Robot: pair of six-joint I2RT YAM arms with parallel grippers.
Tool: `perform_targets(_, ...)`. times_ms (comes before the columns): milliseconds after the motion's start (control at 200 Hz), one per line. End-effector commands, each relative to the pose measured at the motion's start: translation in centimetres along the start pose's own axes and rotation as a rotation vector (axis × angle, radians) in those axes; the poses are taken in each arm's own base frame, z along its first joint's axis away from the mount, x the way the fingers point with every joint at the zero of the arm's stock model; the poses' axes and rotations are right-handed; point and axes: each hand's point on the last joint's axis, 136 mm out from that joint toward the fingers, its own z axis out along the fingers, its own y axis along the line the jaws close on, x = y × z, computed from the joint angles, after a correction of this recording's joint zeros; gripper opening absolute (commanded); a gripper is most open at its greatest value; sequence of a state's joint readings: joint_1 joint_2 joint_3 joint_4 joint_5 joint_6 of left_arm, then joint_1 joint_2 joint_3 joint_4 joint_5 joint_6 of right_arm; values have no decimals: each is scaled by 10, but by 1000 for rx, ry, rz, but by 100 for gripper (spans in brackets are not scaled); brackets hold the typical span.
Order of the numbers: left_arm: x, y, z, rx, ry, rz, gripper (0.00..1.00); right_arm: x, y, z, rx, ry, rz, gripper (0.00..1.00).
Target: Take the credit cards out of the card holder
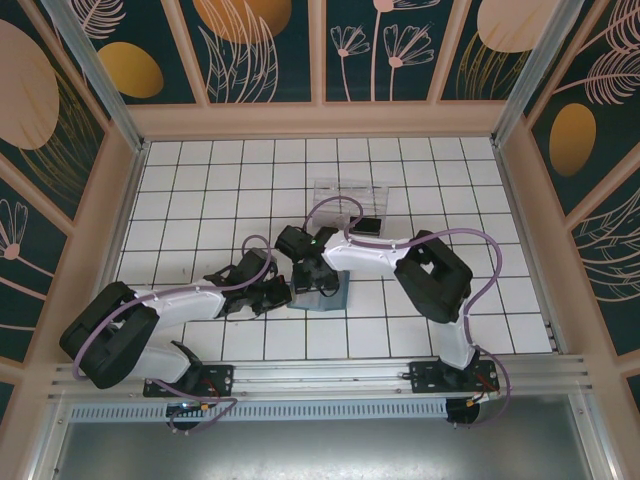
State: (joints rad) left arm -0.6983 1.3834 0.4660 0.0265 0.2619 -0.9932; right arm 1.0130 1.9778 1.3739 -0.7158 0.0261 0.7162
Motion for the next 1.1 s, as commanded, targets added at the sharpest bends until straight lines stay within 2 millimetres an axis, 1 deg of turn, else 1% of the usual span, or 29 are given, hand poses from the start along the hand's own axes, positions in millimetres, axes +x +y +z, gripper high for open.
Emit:
perform_targets(0,1,2,-2,-1,3,-5,5,12,-22,4,108,19,-7,51)
perform_targets(140,-1,5,-3,-29,-1,5,5,11,-30,-2,141,1,-6,51)
perform_targets(225,-1,7,-3,-38,-2,8,5,10,-35,-6,156,-7,-10,48)
perform_targets(300,-2,8,-2,-44,-3,6,4,10,-39,-9,173,-16,-11,48)
perform_targets(460,-1,9,-1,-52,4,2,4,10,-47,-14,201,-30,-10,52)
perform_targets(616,-4,7,-2,-63,3,7,4,14,-58,-21,226,-46,-5,53)
perform_targets(841,-7,4,-3,-74,2,10,4,26,-83,-30,278,-57,12,54)
perform_targets(946,-9,1,-4,-76,1,16,4,28,-96,-37,310,-78,29,54)
perform_targets(1096,-13,-4,-6,-80,-3,20,4,28,-107,-49,323,-117,54,54)
